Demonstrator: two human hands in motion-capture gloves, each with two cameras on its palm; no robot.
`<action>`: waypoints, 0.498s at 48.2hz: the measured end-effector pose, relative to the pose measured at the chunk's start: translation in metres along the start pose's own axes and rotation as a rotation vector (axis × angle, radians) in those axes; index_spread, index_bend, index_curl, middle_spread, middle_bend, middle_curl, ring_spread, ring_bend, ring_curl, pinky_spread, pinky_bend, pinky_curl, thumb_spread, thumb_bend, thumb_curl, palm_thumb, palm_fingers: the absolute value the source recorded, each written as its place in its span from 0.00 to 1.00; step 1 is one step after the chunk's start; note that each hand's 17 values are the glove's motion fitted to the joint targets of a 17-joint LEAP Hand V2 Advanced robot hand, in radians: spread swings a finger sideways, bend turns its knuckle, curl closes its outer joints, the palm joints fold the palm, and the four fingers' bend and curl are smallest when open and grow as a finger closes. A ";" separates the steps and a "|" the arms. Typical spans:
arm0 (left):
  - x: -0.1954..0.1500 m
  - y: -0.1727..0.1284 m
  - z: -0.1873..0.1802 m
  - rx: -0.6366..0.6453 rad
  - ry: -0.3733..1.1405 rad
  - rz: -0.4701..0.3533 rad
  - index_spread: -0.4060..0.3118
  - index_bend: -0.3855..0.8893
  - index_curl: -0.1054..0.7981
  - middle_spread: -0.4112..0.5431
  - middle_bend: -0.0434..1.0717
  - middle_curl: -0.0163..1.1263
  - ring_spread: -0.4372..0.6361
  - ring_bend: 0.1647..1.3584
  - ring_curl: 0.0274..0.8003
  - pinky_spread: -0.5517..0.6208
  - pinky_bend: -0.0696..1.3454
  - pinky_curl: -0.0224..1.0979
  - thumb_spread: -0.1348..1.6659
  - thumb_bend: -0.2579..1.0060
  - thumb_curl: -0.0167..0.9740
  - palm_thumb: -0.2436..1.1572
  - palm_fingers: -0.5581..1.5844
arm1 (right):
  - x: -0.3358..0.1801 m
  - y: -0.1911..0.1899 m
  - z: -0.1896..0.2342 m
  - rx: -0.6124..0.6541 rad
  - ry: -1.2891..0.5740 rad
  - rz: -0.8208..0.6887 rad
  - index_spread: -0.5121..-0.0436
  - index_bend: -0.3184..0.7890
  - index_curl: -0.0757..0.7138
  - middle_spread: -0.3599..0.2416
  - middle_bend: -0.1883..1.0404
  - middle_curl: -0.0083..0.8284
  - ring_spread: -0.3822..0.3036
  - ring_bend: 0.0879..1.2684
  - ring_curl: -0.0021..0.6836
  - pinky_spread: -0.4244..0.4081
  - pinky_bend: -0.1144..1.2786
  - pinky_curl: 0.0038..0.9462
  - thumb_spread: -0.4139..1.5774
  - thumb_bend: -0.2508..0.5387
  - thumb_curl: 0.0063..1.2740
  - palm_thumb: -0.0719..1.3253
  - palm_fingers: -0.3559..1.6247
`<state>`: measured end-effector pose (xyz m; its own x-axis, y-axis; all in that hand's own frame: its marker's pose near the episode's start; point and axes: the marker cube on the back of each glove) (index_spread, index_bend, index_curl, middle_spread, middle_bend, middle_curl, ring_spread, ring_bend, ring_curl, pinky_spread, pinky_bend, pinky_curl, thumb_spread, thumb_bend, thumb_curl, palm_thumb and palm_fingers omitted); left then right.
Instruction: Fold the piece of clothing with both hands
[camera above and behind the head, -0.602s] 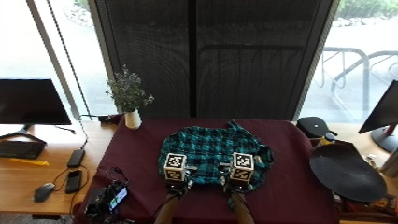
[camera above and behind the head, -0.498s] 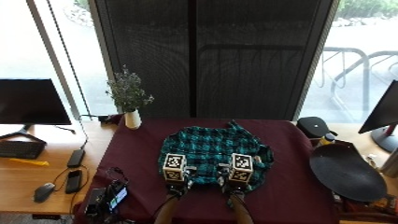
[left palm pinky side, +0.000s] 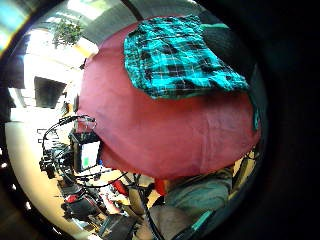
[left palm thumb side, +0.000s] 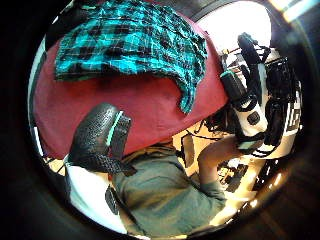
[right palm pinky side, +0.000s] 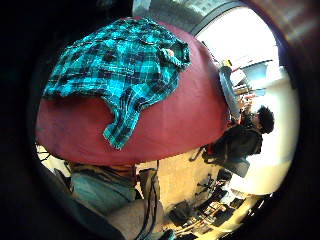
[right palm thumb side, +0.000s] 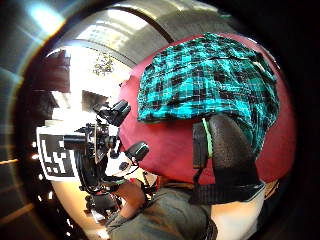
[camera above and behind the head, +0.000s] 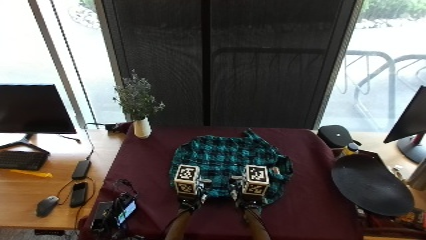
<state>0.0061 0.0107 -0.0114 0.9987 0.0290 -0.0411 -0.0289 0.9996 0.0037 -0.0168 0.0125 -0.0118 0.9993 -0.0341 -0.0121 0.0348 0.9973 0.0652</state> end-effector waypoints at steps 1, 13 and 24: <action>0.000 0.000 0.000 -0.001 0.001 -0.002 0.41 0.42 0.39 0.40 0.24 0.30 0.51 0.28 0.33 0.71 0.29 0.22 0.68 0.25 0.25 0.46 0.50 | 0.000 0.000 0.000 -0.004 0.001 -0.003 0.36 0.43 0.40 0.59 0.30 0.29 0.77 0.14 0.28 0.83 0.46 0.30 0.84 0.66 0.21 0.44 0.31; 0.001 0.000 -0.001 -0.007 0.045 0.021 0.41 0.41 0.42 0.40 0.24 0.33 0.51 0.29 0.36 0.72 0.29 0.25 0.70 0.21 0.29 0.48 0.49 | 0.010 -0.014 0.011 -0.024 0.027 -0.010 0.34 0.43 0.43 0.59 0.30 0.33 0.77 0.14 0.32 0.83 0.47 0.33 0.85 0.59 0.24 0.45 0.30; 0.003 -0.008 -0.005 0.038 0.064 0.045 0.40 0.41 0.44 0.40 0.23 0.35 0.51 0.29 0.37 0.72 0.28 0.26 0.70 0.19 0.31 0.50 0.49 | 0.041 -0.014 -0.003 -0.039 0.044 0.009 0.34 0.42 0.45 0.60 0.30 0.34 0.77 0.14 0.35 0.82 0.49 0.35 0.83 0.51 0.26 0.47 0.30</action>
<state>0.0087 0.0032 -0.0162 0.9917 0.0757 -0.1040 -0.0713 0.9964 0.0449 0.0240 -0.0025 -0.0166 0.9982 -0.0230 -0.0557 0.0245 0.9994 0.0263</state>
